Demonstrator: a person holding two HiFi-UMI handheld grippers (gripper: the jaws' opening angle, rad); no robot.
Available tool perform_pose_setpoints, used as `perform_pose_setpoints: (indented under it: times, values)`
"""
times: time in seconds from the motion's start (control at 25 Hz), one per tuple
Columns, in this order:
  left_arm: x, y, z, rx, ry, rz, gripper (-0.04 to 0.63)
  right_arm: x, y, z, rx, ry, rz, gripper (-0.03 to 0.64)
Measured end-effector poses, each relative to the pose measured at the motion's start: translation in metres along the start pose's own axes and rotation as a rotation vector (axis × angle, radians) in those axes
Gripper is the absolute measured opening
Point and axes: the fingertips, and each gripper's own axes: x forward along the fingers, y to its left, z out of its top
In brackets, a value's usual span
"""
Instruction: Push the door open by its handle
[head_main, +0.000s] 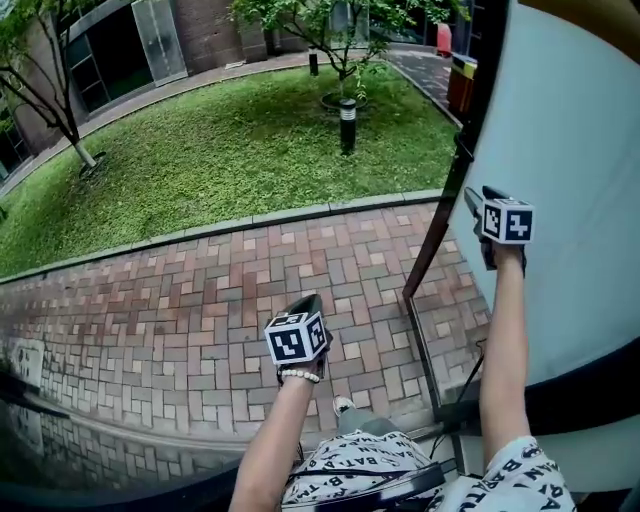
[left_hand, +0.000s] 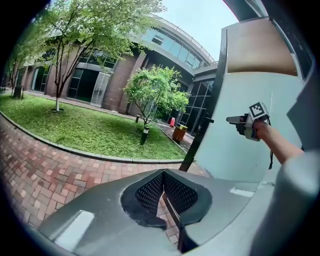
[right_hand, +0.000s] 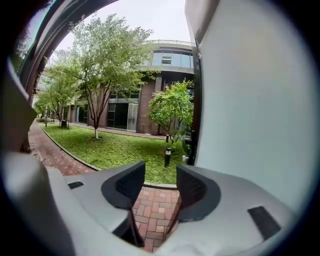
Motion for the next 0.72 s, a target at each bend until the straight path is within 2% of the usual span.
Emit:
perform_pose_setpoints:
  times: [0.4,0.44,0.56,0.72]
  values:
    - [-0.156,-0.024,-0.088,-0.041,0.005,-0.011,-0.014,-0.151,0.119,-0.095,-0.008,0.081,0.112,0.213]
    - [-0.167,-0.026,-0.094,-0.046,0.01,-0.01,-0.014,-0.164,0.128,-0.103,0.005,0.087,0.129,0.194]
    - [-0.189,-0.034,-0.111,-0.051,0.015,-0.01,-0.014,-0.2,0.152,-0.126,0.042,0.095,0.179,0.004]
    - [-0.217,-0.046,-0.132,-0.061,0.0,-0.015,-0.014,-0.243,0.183,-0.165,0.037,0.112,0.235,-0.004]
